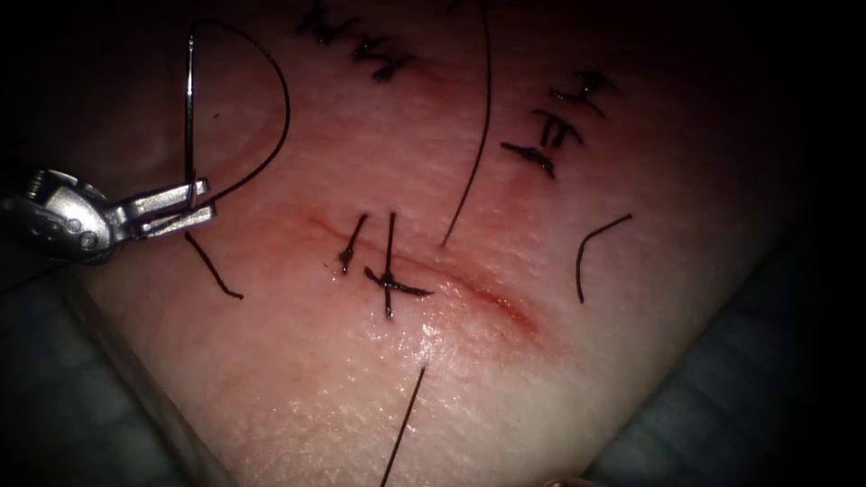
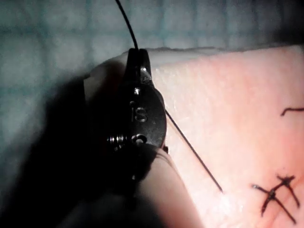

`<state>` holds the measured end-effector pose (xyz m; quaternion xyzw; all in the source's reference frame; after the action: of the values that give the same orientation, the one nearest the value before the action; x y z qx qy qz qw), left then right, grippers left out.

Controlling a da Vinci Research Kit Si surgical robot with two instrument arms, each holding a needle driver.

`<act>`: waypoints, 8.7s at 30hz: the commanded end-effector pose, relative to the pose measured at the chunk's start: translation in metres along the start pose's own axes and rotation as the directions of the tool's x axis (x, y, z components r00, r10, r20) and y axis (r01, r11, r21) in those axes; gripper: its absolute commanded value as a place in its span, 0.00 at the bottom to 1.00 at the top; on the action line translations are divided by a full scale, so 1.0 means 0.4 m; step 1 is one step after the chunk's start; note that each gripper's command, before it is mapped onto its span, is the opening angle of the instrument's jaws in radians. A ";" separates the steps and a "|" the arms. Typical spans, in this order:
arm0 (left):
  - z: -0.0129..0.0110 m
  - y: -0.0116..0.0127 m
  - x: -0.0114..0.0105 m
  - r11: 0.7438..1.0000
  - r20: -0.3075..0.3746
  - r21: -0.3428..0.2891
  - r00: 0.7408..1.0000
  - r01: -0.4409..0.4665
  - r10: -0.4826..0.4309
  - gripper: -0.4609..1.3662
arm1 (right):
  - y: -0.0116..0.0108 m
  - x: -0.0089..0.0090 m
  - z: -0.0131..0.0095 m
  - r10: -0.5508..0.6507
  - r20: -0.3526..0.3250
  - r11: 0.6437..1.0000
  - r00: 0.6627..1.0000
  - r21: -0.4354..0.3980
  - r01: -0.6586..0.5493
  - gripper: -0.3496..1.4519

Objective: Wound Closure
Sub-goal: Pull the suture through the tissue using the right hand until a small length is left atop the wound.

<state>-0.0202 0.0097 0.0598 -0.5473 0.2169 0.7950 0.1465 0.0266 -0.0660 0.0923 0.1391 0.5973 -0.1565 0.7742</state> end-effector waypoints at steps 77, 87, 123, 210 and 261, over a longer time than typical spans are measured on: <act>0.0045 0.0014 -0.0009 0.985 0.024 0.016 0.985 -0.169 0.169 0.06 | 0.0305 -0.0360 -0.0385 0.139 0.058 0.918 0.989 -0.382 -0.107 0.86; 0.0057 0.0031 -0.0003 0.976 0.047 0.012 0.975 -0.216 0.215 0.06 | 0.0312 -0.0382 -0.0295 0.129 0.075 0.923 0.989 -0.373 -0.092 0.86; 0.0055 0.0046 -0.0010 0.975 0.051 0.007 0.974 -0.222 0.221 0.06 | 0.0234 -0.0272 -0.0184 0.107 0.059 0.972 0.992 -0.215 -0.092 0.00; 0.0045 0.0052 -0.0013 0.977 0.051 -0.007 0.976 -0.214 0.214 0.06 | 0.0287 -0.0335 -0.0509 0.149 0.016 0.907 0.989 -0.400 -0.130 0.86; 0.0042 0.0062 -0.0014 0.983 0.050 -0.006 0.982 -0.182 0.182 0.06 | 0.0288 -0.0356 -0.0217 0.166 0.099 0.952 0.981 -0.276 -0.133 0.00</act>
<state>-0.0225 0.0085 0.0613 -0.5049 0.2638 0.8180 0.0800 0.0204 -0.0511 0.1041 0.0706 0.5529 -0.0238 0.8299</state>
